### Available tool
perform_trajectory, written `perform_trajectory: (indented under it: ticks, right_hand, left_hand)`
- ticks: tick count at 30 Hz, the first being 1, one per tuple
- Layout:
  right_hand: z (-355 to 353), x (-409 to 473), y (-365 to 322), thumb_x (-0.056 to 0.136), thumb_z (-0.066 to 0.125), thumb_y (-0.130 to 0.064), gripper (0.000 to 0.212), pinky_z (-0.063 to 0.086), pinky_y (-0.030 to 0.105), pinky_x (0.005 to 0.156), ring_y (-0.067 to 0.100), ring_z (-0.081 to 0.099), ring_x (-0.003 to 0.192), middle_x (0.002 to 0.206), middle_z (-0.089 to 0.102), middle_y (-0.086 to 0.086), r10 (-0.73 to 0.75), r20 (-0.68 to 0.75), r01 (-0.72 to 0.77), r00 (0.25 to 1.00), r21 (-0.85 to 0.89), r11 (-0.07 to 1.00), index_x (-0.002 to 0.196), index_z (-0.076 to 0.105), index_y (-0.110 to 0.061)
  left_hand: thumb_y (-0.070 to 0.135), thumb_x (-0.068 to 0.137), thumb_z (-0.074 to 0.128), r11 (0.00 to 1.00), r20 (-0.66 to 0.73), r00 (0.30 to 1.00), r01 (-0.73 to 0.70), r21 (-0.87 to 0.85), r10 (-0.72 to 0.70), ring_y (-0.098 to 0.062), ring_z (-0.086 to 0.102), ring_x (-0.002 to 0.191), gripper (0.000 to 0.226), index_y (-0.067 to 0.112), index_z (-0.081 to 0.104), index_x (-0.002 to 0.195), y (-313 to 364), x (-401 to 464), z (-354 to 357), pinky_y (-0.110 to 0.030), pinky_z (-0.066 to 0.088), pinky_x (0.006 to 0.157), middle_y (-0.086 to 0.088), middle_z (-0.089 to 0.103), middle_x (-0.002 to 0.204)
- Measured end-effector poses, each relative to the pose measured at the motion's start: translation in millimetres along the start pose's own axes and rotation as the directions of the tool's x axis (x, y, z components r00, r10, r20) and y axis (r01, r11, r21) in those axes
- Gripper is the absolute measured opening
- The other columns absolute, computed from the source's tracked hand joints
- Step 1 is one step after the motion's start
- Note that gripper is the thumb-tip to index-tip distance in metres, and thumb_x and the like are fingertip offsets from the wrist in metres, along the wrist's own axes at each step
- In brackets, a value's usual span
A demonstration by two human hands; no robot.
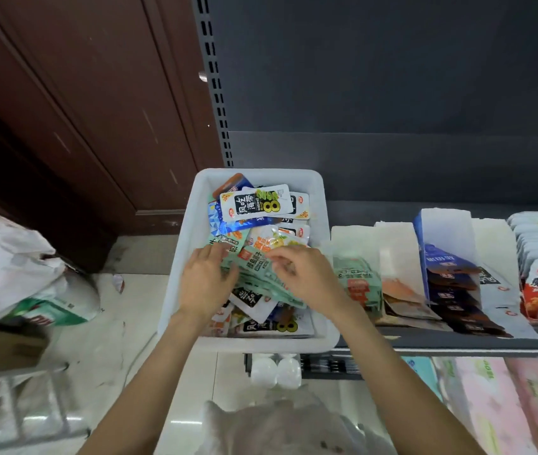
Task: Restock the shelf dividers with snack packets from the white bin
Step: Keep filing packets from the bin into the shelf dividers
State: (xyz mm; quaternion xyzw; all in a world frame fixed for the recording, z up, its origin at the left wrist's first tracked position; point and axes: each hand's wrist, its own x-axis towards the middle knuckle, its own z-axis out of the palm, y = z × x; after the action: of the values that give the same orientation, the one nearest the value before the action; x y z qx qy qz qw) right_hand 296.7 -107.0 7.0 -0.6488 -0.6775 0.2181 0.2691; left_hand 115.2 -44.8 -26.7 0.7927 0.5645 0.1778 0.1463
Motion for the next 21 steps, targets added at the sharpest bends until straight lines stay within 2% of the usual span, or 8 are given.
perform_trajectory:
  ticks: [2, 4, 10, 12, 14, 16, 18, 21]
  right_hand:
    - [30.2, 18.6, 2.4, 0.092, 0.058, -0.028, 0.044, 0.046, 0.037, 0.098, 0.017, 0.055, 0.116, 0.131, 0.057, 0.001, 0.093, 0.187, -0.073, 0.978, -0.109, 0.991, 0.134, 0.050, -0.020]
    - [50.7, 30.0, 5.4, 0.089, 0.061, -0.033, 0.057, 0.048, 0.038, 0.093, 0.023, 0.052, 0.119, 0.132, 0.054, 0.004, 0.176, 0.253, -0.115, 0.951, -0.240, 0.964, 0.141, 0.040, -0.020]
    - [52.9, 19.3, 10.3, 0.089, 0.062, -0.032, 0.049, 0.050, 0.036, 0.084, 0.019, 0.060, 0.102, 0.120, 0.062, 0.002, 0.224, 0.261, -0.146, 0.939, -0.288, 0.946, 0.136, 0.048, -0.026]
    - [39.6, 12.4, 5.8, 0.093, 0.057, -0.028, 0.036, 0.051, 0.028, 0.075, 0.014, 0.062, 0.083, 0.107, 0.067, -0.001, 0.205, 0.213, -0.151, 0.955, -0.246, 0.958, 0.129, 0.055, -0.024]
    - [22.3, 6.8, -0.8, 0.096, 0.052, -0.020, 0.025, 0.049, 0.022, 0.064, 0.013, 0.060, 0.067, 0.087, 0.067, -0.003, 0.227, -0.026, -0.229, 0.974, -0.121, 0.966, 0.120, 0.061, -0.016]
    - [4.1, 0.7, -6.1, 0.094, 0.056, -0.014, 0.022, 0.053, 0.028, 0.073, 0.017, 0.066, 0.078, 0.089, 0.067, -0.002, 0.375, -0.215, -0.317, 0.902, 0.258, 0.912, 0.115, 0.061, -0.011]
    - [-9.9, -5.4, -12.1, 0.091, 0.059, -0.010, 0.021, 0.053, 0.036, 0.080, 0.019, 0.067, 0.092, 0.098, 0.071, 0.000, 0.493, -0.162, -0.293, 0.855, 0.634, 0.716, 0.110, 0.060, -0.018]
    - [-24.7, -13.5, -18.8, 0.086, 0.061, 0.002, 0.039, 0.052, 0.028, 0.070, 0.019, 0.066, 0.094, 0.096, 0.070, -0.001, 0.508, -0.088, -0.257, 0.857, 0.781, 0.569, 0.112, 0.053, -0.025]
  left_hand:
    - [0.024, 0.086, 0.060, 0.997, 0.091, 0.995, -0.043, 0.060, 0.037, -0.026, 0.051, 0.109, 0.039, 0.011, 0.055, 0.123, -12.3, 2.1, 5.8, -0.036, 0.043, 0.088, -0.008, 0.060, 0.118]
    - [0.026, 0.088, 0.057, 0.993, 0.144, 0.987, -0.081, 0.085, 0.068, -0.025, 0.050, 0.113, 0.042, 0.013, 0.052, 0.128, -17.7, 3.2, 10.4, -0.035, 0.042, 0.092, -0.007, 0.058, 0.124]
    - [0.041, 0.095, 0.042, 0.987, 0.195, 0.979, -0.080, 0.138, 0.052, -0.021, 0.050, 0.117, 0.043, 0.023, 0.046, 0.133, -23.8, 6.9, 13.2, -0.034, 0.040, 0.095, 0.000, 0.056, 0.130]
    - [0.044, 0.096, 0.038, 1.000, 0.148, 0.989, -0.025, 0.007, 0.023, -0.021, 0.054, 0.114, 0.043, 0.021, 0.050, 0.131, -21.3, 5.6, 8.3, -0.035, 0.043, 0.094, -0.002, 0.058, 0.127]
    - [0.043, 0.096, 0.040, 0.945, 0.104, 0.994, 0.074, -0.320, -0.042, -0.017, 0.055, 0.113, 0.041, 0.021, 0.052, 0.129, -11.8, 3.2, -0.3, -0.035, 0.046, 0.094, 0.001, 0.059, 0.126]
    - [0.042, 0.094, 0.048, 0.729, 0.208, 0.973, 0.212, -0.651, -0.097, -0.008, 0.056, 0.109, 0.036, 0.025, 0.055, 0.125, 5.3, 4.9, -15.6, -0.033, 0.048, 0.093, 0.011, 0.061, 0.118]
    - [0.036, 0.088, 0.059, 0.546, 0.378, 0.925, 0.336, -0.767, -0.038, -0.002, 0.059, 0.100, 0.029, 0.029, 0.057, 0.116, 21.3, 6.8, -27.2, -0.023, 0.049, 0.087, 0.016, 0.063, 0.106]
    - [0.027, 0.079, 0.072, 0.552, 0.424, 0.899, 0.301, -0.777, 0.107, -0.008, 0.066, 0.088, 0.028, 0.025, 0.063, 0.106, 36.8, 7.6, -31.3, -0.021, 0.052, 0.080, 0.004, 0.069, 0.100]
